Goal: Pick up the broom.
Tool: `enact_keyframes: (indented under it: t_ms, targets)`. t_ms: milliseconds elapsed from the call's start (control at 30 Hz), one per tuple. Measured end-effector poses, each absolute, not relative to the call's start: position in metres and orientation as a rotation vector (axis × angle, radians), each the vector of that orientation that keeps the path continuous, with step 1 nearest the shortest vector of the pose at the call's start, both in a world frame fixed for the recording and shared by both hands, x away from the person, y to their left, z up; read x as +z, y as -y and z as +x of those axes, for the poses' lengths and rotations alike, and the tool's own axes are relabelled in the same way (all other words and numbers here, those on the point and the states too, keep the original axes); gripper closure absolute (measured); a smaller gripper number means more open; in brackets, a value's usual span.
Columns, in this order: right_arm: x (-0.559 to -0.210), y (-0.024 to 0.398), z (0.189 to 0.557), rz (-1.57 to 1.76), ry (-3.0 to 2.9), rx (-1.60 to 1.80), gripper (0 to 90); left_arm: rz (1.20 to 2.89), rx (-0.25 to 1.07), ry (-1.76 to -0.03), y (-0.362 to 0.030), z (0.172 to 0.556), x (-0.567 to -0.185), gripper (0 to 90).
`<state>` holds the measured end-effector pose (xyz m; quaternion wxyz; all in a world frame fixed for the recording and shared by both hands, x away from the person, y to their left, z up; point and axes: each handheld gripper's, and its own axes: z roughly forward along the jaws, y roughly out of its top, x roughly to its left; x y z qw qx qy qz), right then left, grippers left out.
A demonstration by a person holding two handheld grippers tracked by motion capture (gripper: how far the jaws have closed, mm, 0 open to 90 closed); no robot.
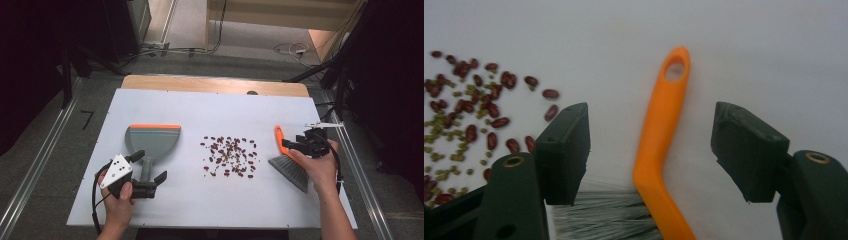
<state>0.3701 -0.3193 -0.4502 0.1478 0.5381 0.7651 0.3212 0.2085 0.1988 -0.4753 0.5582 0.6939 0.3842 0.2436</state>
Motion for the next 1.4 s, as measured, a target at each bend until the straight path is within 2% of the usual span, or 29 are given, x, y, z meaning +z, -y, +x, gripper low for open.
enact_keyframes:
  t_ms: [33, 100, 167, 367, 533, 567, 700, 1400]
  targets:
    - [-0.452, 0.319, 0.371, 1.56, -2.204, 0.899, 43.1, 1.638, 0.574, -0.909, -0.199, 0.208, -0.475, 0.0]
    - [-0.454, 0.318, 0.372, 1.561, -2.222, 0.895, 46.3, 1.637, 0.574, -0.912, -0.199, 0.208, -0.476, 0.0]
    - [-0.458, 0.317, 0.375, 1.58, -2.255, 0.899, 45.3, 1.641, 0.573, -0.912, -0.199, 0.209, -0.476, 0.0]
    - [-0.467, 0.307, 0.378, 1.494, -2.317, 0.754, 54.8, 1.644, 0.575, -0.913, -0.199, 0.209, -0.476, 0.0]
    - [-0.477, 0.3, 0.379, 1.504, -2.342, 0.658, 56.8, 1.641, 0.574, -0.913, -0.199, 0.209, -0.476, 0.0]
    - [-0.481, 0.297, 0.379, 1.493, -2.345, 0.621, 62.9, 1.64, 0.574, -0.913, -0.199, 0.209, -0.476, 0.0]
    - [-0.482, 0.296, 0.378, 1.498, -2.333, 0.611, 66.0, 1.636, 0.574, -0.92, -0.199, 0.208, -0.477, 0.0]
    - [-0.484, 0.308, 0.367, 1.523, -2.277, 0.811, 68.9, 1.634, 0.591, -0.922, -0.2, 0.206, -0.474, 0.0]
